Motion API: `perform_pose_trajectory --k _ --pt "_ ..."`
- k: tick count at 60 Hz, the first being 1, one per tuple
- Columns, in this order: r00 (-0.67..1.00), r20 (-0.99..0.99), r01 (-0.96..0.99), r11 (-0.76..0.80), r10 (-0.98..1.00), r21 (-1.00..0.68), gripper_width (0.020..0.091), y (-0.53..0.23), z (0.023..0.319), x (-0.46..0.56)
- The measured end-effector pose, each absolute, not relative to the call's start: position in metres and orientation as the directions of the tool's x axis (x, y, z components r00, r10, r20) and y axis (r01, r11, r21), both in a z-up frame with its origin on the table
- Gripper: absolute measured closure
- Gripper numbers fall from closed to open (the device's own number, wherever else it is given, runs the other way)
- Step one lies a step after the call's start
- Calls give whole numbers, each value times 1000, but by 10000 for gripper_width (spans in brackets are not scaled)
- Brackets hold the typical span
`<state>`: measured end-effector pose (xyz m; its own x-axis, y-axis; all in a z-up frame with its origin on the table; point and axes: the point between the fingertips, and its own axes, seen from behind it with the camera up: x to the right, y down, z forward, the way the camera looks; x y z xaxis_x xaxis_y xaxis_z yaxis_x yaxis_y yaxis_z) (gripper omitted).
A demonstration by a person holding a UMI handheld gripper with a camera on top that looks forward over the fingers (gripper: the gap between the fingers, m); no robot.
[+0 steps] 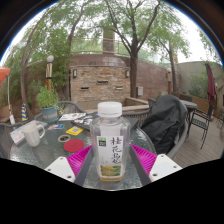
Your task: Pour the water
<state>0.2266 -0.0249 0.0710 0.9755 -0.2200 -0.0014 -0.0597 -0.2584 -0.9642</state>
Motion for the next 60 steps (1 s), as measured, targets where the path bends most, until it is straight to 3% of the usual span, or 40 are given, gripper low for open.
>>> perform_pose_trajectory --k 5,6,8,21,31,43,48,53,60 --pt "975 -39 -89 -219 -221 -972 312 -7 72 228" --pt "975 -44 -92 -216 -220 -972 346 -5 72 228" --pt "975 -41 -92 -225 -220 -970 503 0 69 226" --pt "975 -42 -85 -192 -218 -978 533 3 70 228" --pt "971 -16 -86 -285 -239 -955 639 5 67 226" --pt "924 329 252 -337 -194 -907 662 28 136 178" --pt "826 552 484 -361 -111 -797 662 41 172 134" --pt "673 739 681 -389 0 -620 664 63 169 82" --pt "220 964 924 -349 147 -157 666 86 182 32"
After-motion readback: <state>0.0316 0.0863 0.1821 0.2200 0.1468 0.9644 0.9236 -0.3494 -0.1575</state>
